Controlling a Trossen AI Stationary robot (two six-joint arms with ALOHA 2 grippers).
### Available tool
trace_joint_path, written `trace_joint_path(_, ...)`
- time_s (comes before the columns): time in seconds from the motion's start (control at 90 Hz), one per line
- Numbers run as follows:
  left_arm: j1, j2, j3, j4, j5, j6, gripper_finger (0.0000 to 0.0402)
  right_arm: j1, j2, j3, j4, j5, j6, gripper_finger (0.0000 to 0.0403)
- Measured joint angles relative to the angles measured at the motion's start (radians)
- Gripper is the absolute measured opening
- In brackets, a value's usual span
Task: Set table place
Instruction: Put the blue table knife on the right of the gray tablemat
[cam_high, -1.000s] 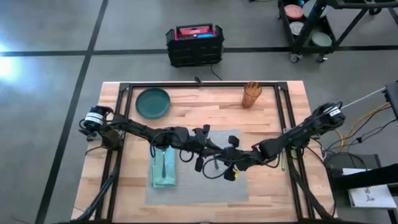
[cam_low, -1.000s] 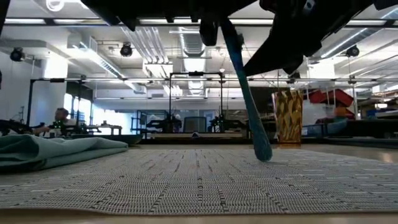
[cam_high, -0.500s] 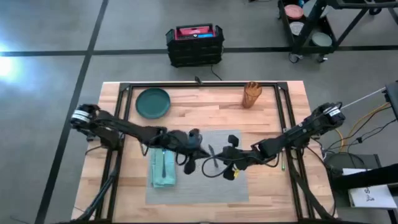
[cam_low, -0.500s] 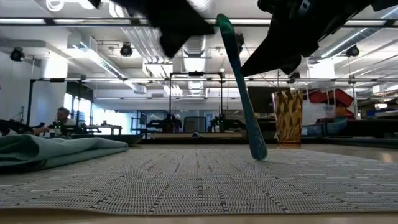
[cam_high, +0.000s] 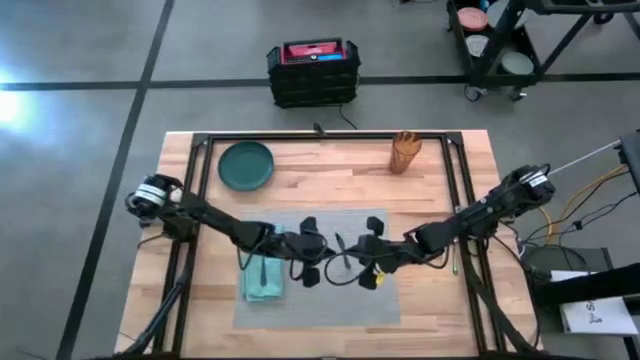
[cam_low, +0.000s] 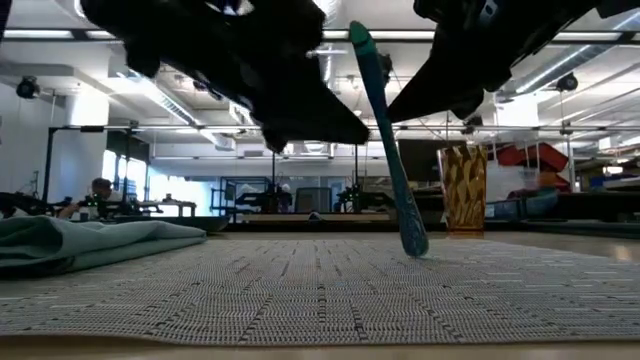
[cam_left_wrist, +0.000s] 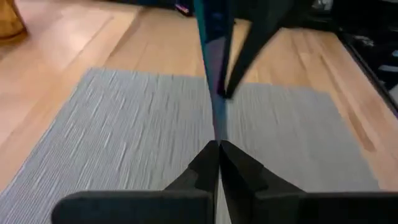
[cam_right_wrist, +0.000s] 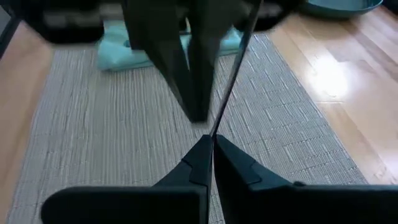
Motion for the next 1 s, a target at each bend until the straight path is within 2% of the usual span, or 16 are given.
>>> trace_joint_path(0.233,0.001,0.031,0.066,-0.038,-0.003,0.078,0.0,0.001,0.0,0.0,0.003,-0.014,-0.003,0.0)
trace_joint_path(1.0,0.006,0.031,0.07,-0.053,0.002,0.119,0.0,-0.008,0.059,0.0,0.019,-0.022,0.01,0.0)
